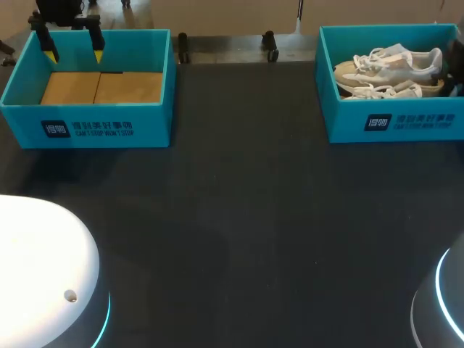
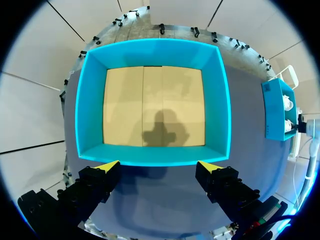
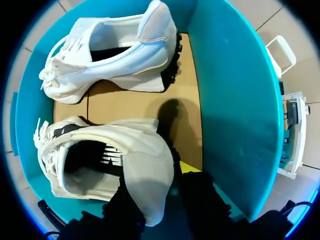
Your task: Take the shoe out of the shoebox, open the shoe tongue, remove and reinsert the insole, then place the shoe into the shoebox
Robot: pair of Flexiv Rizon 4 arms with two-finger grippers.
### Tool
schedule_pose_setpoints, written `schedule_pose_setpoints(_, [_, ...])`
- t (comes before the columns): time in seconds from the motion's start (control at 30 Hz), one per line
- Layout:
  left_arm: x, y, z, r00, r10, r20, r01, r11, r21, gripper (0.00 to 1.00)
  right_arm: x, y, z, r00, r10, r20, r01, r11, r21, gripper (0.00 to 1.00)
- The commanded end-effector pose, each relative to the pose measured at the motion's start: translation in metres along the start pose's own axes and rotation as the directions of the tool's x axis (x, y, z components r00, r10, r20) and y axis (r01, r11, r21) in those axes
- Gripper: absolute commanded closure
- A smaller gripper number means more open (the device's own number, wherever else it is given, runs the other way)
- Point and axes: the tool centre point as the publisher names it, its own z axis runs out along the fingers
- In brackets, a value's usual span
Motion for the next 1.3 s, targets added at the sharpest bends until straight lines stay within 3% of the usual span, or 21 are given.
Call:
schedule_pose_setpoints(0.03, [0.000, 0.000, 0.000, 1.000, 0.000, 0.000, 0.000, 1.000, 0.000, 0.00, 0.004, -0.005, -0.011, 1.000, 0.020, 0.005, -0.019, 0.999, -0.029, 1.00])
schedule_pose_setpoints(0.87, [0.000, 0.000, 0.000, 1.000, 0.000, 0.000, 0.000, 1.000, 0.000, 0.00, -0.008, 0.018, -0.027, 0.987, 0.158, 0.021, -0.157, 0.986, -0.052, 1.00])
schedule_pose_setpoints(1.3, [0.000, 0.000, 0.000, 1.000, 0.000, 0.000, 0.000, 1.000, 0.000, 0.00, -0.009, 0.020, -0.025, 0.973, 0.230, 0.033, -0.228, 0.972, -0.054, 1.00])
